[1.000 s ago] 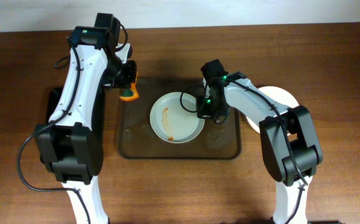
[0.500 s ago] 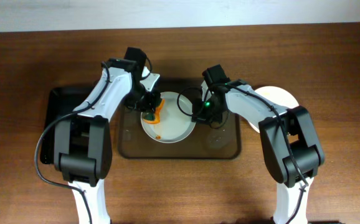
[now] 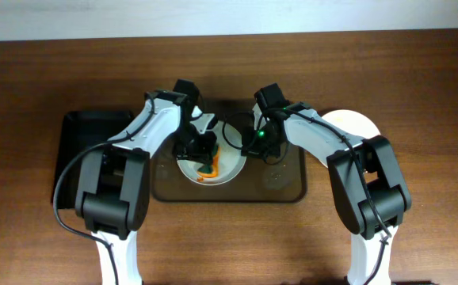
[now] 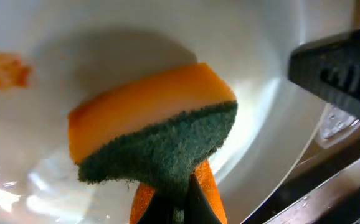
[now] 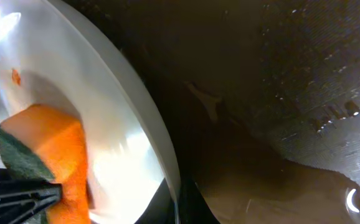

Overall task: Clean dirty plates on tray and stack at the side
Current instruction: 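Hold the last plate with right gripper, scrub it with sponge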

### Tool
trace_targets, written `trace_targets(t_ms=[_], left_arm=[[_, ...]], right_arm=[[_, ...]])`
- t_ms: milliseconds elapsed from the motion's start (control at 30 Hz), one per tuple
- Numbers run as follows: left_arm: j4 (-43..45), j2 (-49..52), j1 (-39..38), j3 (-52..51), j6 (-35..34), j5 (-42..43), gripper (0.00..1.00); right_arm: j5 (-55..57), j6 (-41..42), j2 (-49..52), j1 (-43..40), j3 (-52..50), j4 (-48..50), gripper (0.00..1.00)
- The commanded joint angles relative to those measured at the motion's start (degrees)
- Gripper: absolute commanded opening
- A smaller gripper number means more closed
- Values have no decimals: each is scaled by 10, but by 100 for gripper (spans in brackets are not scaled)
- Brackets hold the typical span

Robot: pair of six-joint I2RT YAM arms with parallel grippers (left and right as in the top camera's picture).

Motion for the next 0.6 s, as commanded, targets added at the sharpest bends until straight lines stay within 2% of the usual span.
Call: trace_targets(t_ms=[0,67,133,167,300,400,500,533,567], left_arm=[[47,-3,1,-6,-24,28,0],[84,-3,3,-6,-62,-28,0],[122,-3,3,-6,-97,-199,0],[127,-3,2,-6,-97,-250,0],[72,-3,3,-6,-113,-310,0],[5,-3,3,-6,-116,-277,0],[-17,-3,3,-6,-7,-98,0],[-10,-3,3,-6,19,-40,0],[1,-3,3,-6,19,-21,0]], right_arm=[[19,1,18,7,-19,-3,4],[19,1,18,7,-19,-3,4],[19,1,18,7,-19,-3,4],[19,1,18,7,-19,-3,4],[19,1,18,7,-19,-3,4],[19,1,18,7,-19,-3,4],[19,1,18,7,-19,-4,4],[19,1,18,7,-19,-4,4],[19,1,18,7,-19,-4,5]])
